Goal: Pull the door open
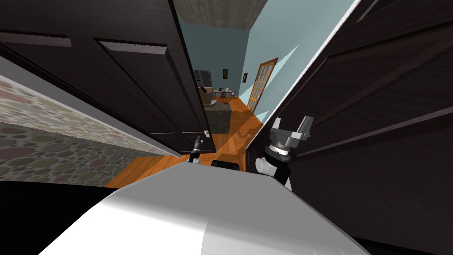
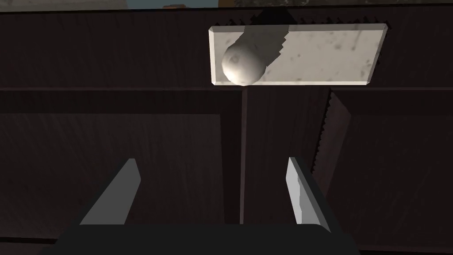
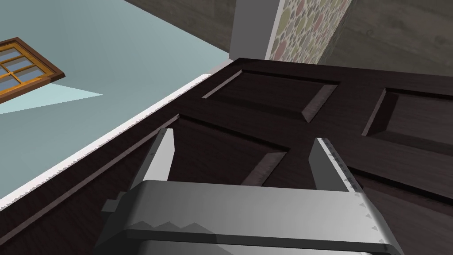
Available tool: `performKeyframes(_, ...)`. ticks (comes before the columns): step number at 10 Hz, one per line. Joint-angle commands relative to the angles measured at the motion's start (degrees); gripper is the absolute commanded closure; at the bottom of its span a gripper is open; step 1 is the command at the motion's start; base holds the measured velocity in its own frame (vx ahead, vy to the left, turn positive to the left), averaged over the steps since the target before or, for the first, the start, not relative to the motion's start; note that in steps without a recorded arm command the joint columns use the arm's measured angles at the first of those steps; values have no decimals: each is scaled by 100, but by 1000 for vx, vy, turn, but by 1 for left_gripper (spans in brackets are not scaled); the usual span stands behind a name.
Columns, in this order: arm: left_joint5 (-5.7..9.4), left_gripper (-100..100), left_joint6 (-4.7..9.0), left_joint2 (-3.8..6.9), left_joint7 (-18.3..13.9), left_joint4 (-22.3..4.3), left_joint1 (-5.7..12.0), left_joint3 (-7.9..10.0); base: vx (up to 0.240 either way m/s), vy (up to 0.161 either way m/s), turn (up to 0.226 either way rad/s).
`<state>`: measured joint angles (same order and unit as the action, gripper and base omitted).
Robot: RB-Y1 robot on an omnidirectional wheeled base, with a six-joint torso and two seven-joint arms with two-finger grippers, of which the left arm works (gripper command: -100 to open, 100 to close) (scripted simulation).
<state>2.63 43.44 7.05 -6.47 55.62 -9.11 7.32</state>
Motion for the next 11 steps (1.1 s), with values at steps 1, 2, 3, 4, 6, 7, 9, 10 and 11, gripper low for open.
performKeyframes(1,16,-100,33,0,-15,53,6,-13,177,132,-14)
performKeyframes(2,27,-100,61,3,-26,79,14,-21,187,81,-19)
performKeyframes(3,38,-100,89,6,-36,107,21,-28,188,54,-14)
performKeyframes(4,53,-100,133,10,-49,150,32,-36,189,24,-24)
performKeyframes(6,77,-100,231,19,-59,253,57,-44,165,10,22)
performKeyframes(7,62,-100,283,23,-10,371,78,-15,78,-10,19)
performKeyframes(9,62,-100,283,23,-10,371,78,-15,11,-19,-11)
performKeyframes(10,62,-100,283,23,-10,371,78,-15,8,7,14)
performKeyframes(11,62,-100,283,23,-10,371,78,-15,5,7,14)
